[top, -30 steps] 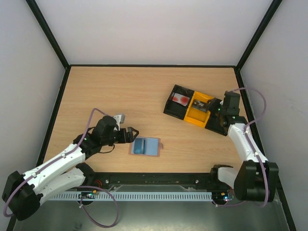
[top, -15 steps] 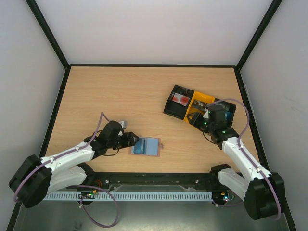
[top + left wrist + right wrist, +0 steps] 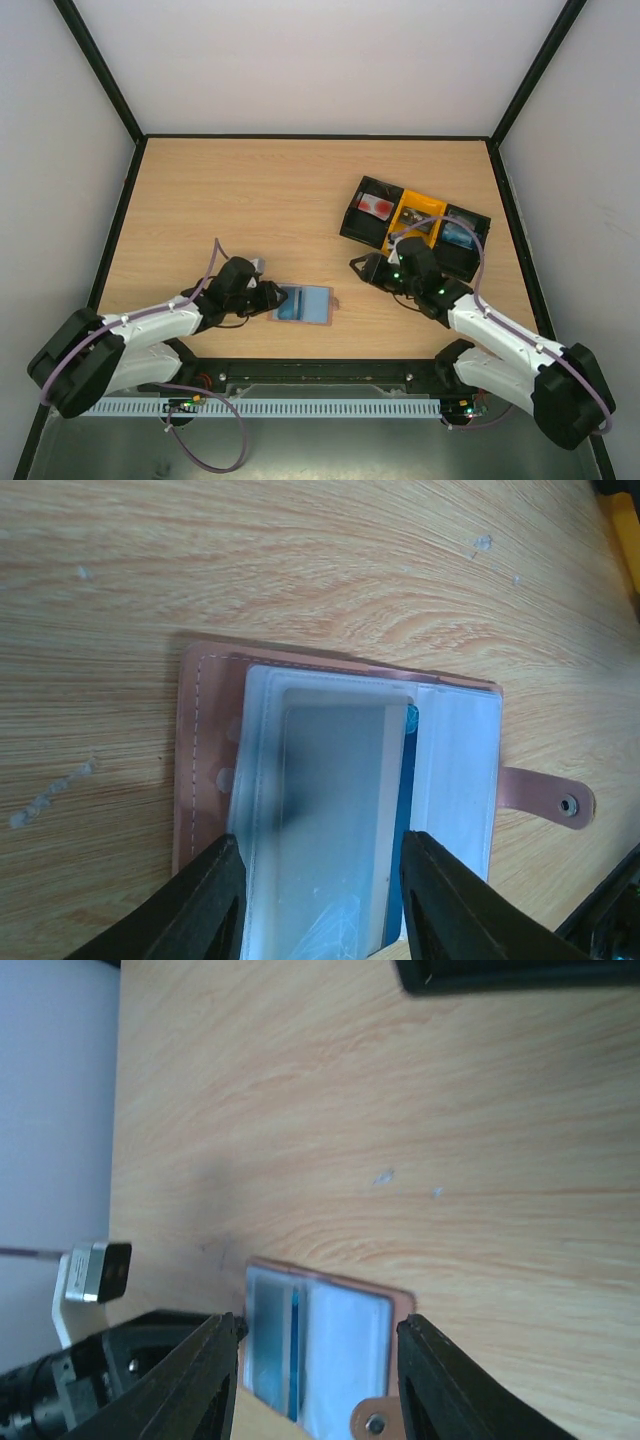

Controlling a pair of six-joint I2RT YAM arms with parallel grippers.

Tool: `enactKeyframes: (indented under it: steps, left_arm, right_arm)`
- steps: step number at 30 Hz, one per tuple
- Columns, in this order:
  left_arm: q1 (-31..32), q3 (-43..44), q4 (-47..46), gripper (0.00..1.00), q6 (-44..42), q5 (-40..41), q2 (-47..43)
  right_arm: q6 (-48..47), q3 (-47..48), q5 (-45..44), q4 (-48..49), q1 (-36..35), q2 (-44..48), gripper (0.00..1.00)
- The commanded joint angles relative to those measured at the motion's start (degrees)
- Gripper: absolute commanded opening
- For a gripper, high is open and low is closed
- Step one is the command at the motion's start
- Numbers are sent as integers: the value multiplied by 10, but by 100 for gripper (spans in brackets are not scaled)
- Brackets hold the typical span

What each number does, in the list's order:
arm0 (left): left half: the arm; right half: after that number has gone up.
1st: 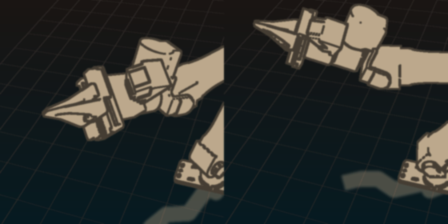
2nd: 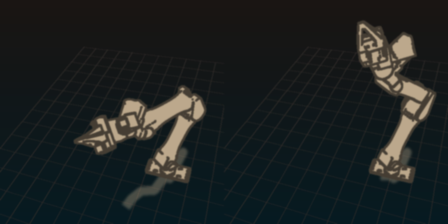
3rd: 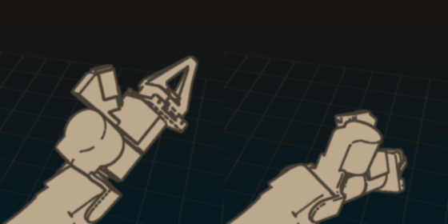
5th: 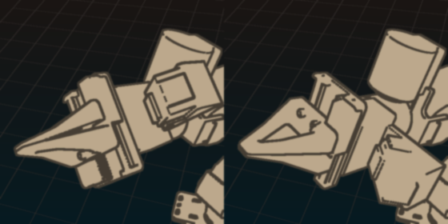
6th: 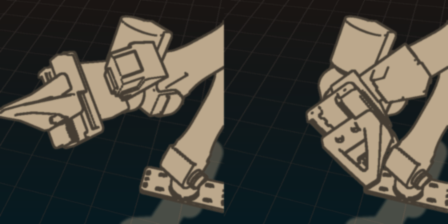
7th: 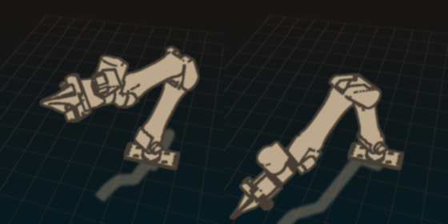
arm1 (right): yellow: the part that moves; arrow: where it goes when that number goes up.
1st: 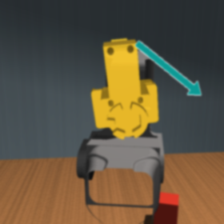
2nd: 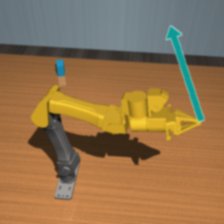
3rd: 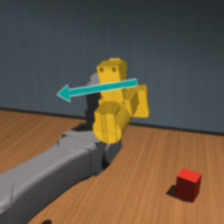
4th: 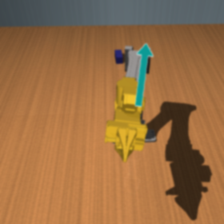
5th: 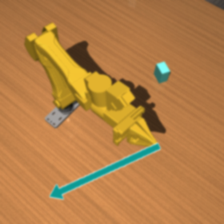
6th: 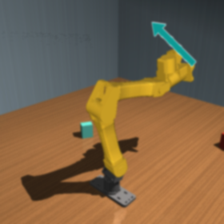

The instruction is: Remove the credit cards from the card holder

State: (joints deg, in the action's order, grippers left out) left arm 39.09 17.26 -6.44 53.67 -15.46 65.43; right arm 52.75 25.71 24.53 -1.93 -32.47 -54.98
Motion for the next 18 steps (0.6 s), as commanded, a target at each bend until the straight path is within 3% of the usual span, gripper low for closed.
enactKeyframes:
  steps: [1,12,18]
  left_arm:
    - [0,-10,-13,43,4,-3,11]
    - [3,-33,-41,27,16,-14,34]
    - [5,-37,-43,24,19,-18,33]
  right_arm:
    - [42,-10,-34,58,-52,-17,44]
    - [85,3,-83,139,-175,-108,43]
    - [102,5,-95,187,-229,-181,36]
